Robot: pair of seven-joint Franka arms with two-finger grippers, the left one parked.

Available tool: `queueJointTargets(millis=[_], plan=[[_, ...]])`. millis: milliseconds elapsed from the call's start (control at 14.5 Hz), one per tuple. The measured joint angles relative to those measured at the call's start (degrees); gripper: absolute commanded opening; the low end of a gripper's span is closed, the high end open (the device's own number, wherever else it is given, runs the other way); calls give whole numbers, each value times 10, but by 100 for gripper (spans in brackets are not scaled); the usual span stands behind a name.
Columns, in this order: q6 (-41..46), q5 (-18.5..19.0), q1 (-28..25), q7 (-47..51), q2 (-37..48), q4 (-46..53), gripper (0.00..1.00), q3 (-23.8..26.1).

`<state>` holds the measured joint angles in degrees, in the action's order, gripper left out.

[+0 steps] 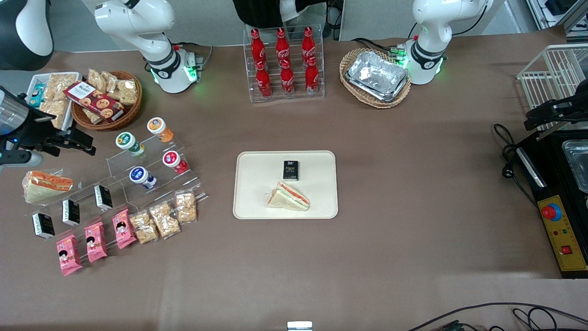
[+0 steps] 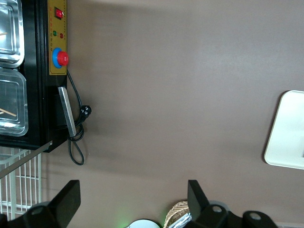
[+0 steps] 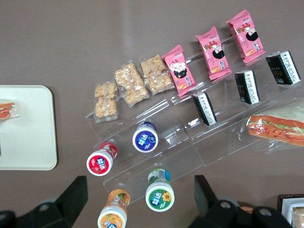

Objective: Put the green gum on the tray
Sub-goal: 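Move the right gripper over the rack toward the green-labelled bottle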

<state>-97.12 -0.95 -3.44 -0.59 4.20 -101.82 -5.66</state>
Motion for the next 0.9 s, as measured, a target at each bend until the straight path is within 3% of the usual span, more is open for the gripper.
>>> queueJointTargets(millis=[897], plan=[[9, 0, -15, -20, -6, -1, 100, -8]])
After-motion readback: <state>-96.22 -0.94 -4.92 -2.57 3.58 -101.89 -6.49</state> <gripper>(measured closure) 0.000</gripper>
